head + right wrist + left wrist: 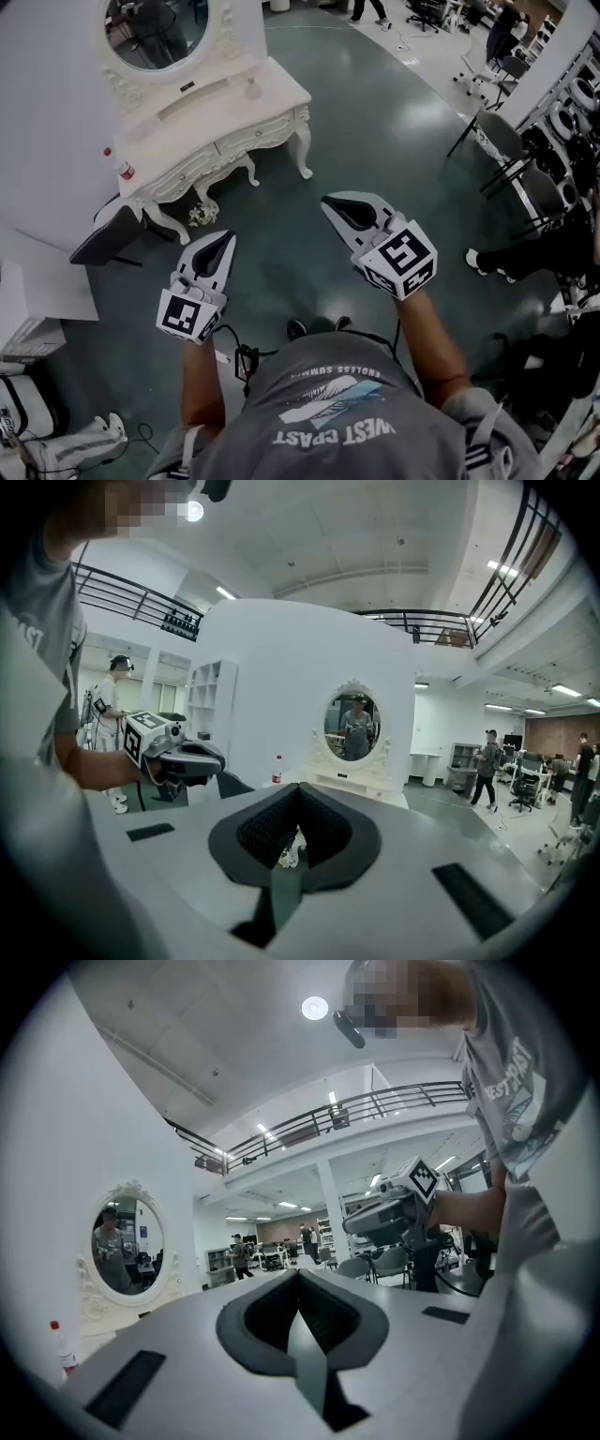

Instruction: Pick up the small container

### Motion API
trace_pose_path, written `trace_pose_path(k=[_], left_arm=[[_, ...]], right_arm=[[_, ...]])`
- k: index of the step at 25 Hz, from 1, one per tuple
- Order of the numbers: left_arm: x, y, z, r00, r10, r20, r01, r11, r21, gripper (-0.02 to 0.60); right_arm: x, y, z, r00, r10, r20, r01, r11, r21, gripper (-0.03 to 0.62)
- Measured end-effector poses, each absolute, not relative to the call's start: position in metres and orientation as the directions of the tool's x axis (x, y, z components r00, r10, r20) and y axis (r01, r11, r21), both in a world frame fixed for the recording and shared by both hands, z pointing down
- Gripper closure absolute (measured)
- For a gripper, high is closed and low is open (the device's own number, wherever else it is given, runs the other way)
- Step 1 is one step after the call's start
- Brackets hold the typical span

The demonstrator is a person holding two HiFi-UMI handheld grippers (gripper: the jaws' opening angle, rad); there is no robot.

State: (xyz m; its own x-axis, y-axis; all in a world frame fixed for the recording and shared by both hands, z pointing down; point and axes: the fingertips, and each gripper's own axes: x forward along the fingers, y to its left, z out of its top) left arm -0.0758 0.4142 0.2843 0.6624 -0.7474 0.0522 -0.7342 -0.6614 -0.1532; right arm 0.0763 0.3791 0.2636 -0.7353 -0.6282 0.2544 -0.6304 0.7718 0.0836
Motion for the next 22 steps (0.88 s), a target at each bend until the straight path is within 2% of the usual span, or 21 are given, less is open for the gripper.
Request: trace_pose_path(k=[9,22], left_arm=[[-0.074,0.400,0.285,0.678,-0.734,0.046,-0.723,-0.676,-0.143,0.566],[-0.093,0.337,0.299,0.547,-0.830,0.108,-0.818,-0.557,-0.141,0.566]], right_arm=[[0.070,0.367,0.266,-0.747,-0.611,0.261,-0.618,0.784,0.065,0.566],[0.060,0.267,0.280,-0.815,-0.529,0.235,-0.540,0.842,0.022,0.568]])
